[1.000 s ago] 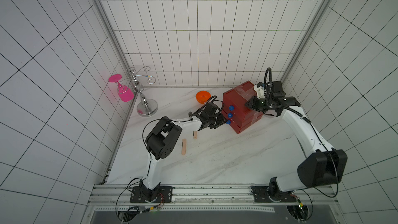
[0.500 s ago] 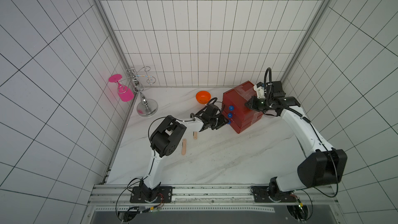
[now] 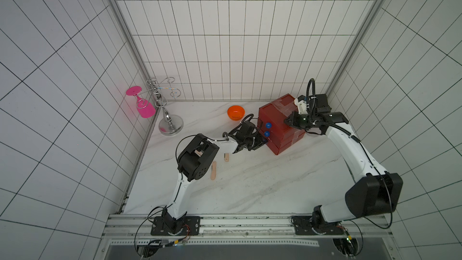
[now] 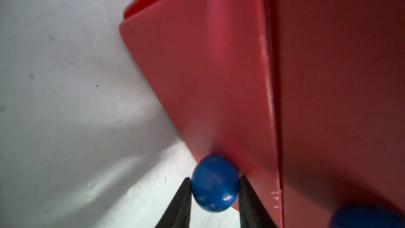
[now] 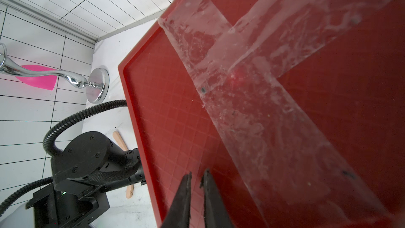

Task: Place the fruit knives into the drawer by color
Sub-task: Open the drawer in the storage box.

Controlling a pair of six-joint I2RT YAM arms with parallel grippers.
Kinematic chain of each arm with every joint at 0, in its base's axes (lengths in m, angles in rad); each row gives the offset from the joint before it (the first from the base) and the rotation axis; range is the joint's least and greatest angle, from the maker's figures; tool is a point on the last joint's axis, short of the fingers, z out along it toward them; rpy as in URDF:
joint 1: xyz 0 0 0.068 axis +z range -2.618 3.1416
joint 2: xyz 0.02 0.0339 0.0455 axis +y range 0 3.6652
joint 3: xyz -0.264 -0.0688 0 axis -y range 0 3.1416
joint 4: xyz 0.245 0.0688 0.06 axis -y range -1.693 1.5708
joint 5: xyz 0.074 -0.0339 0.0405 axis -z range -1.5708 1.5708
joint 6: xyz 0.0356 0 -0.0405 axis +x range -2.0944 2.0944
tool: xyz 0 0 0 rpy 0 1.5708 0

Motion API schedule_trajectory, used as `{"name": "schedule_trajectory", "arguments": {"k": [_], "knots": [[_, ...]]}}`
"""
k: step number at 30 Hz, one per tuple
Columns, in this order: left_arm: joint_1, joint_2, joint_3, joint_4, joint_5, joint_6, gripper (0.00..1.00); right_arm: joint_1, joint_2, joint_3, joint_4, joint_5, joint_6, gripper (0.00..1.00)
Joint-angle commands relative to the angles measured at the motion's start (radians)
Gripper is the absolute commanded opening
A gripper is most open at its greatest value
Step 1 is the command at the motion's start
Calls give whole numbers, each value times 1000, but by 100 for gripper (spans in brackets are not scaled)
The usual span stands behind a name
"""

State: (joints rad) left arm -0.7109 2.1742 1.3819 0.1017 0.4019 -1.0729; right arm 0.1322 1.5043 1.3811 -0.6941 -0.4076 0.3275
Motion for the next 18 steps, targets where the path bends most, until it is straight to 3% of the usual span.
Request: {"name": "schedule_trajectory", "arguments": {"k": [1,7,18], "knots": [[-2,31,16,15,-9,-16,29,11,145,-111,-333,92,-10,15],[6,18,-16,15,-18,-16,23,11,143,-108,-332,90,-7,15],[29,-53,-137,42,-32,-12,21,12,144,-106,-332,90,-5,15]]}}
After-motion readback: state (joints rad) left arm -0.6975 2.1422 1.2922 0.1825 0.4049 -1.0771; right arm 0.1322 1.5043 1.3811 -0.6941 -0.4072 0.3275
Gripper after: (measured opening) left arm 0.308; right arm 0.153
